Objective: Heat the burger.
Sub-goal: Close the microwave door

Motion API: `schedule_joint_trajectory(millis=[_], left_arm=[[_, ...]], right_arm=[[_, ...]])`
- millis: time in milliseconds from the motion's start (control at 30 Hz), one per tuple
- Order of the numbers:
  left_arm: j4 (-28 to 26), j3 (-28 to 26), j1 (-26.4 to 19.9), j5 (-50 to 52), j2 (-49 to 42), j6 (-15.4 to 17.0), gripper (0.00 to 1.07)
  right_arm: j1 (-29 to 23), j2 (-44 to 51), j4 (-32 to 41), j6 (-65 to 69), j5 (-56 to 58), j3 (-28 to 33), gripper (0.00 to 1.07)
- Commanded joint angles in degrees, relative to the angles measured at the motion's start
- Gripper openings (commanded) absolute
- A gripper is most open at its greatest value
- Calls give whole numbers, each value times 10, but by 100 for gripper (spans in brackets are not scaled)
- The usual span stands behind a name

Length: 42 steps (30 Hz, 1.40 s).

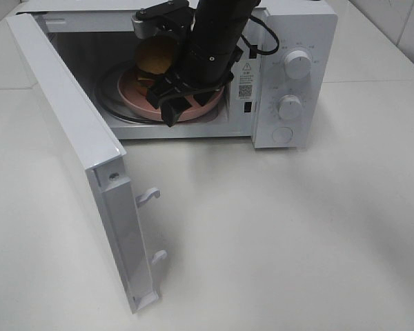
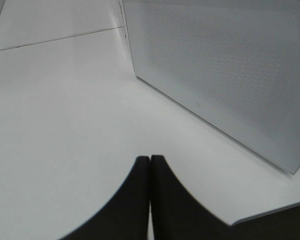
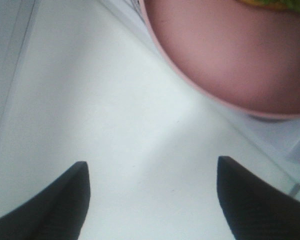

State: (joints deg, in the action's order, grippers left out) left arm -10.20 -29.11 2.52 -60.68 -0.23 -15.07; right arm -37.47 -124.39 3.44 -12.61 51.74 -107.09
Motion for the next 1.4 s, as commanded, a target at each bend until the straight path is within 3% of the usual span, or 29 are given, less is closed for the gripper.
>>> schedule_joint_trajectory(millis=[33,467,1000,1167,1400], left_arm=[[-1,1,2,6,-11,0,0],[-1,1,2,6,-11,0,0],[-1,1,2,6,-11,0,0],[-1,1,2,6,-11,0,0],[-1,1,2,6,-11,0,0]], right_arm=[[1,13,16,35,32,-2,74],[1,30,9,98,184,-1,75],[2,74,-34,134,197,3,75],[6,109,-59,134,197,29,75],[74,178,-58,140,197,112,75]])
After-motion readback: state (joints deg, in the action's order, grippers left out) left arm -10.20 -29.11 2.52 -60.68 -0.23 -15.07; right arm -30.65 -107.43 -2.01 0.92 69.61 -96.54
